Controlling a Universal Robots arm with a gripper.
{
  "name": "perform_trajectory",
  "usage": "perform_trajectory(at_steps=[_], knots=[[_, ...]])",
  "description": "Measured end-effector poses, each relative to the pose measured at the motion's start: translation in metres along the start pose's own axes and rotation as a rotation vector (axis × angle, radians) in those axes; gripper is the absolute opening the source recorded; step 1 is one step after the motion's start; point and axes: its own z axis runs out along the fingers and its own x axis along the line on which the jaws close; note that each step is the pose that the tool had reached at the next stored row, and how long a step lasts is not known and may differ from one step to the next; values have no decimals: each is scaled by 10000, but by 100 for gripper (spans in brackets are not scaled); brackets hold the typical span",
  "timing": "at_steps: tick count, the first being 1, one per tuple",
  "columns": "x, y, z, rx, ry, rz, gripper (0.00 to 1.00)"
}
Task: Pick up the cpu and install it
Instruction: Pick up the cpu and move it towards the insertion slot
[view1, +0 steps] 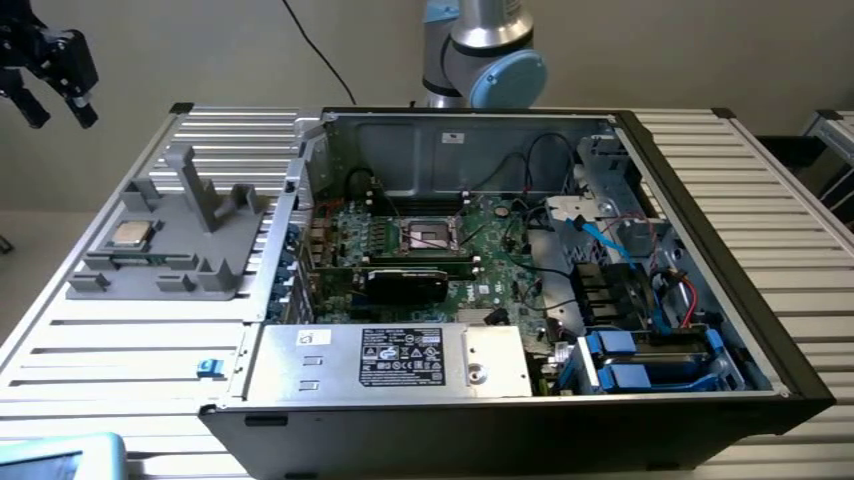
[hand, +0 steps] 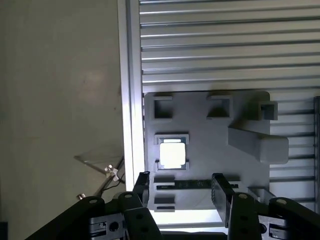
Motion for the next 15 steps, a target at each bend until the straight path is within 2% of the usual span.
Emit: perform_trajectory(at_steps=[2, 4, 5, 15], knots=[[-19, -5, 7, 0, 49, 1, 64], [-22, -5, 32, 0, 53, 3, 64], [-25, -6, 50, 0, 55, 3, 70], [-56, -51, 230, 1, 54, 2, 70]])
